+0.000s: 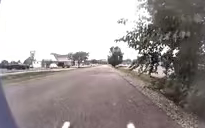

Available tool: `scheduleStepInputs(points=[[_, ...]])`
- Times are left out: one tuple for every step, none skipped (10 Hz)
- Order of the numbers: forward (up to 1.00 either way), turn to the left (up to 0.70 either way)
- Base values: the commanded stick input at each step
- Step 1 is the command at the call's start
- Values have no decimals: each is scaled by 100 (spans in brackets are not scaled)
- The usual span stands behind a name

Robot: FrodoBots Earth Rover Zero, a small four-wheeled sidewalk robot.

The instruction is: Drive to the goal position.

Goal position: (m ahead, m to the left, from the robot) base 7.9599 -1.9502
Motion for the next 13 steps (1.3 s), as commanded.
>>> scheduleStepInputs(points=[[45, 0], [45, 0], [45, 0], [45, 0], [45, 0], [45, 0], [45, 0], [45, 0], [45, 0], [45, 0], [45, 0], [45, 0], [45, 0]])
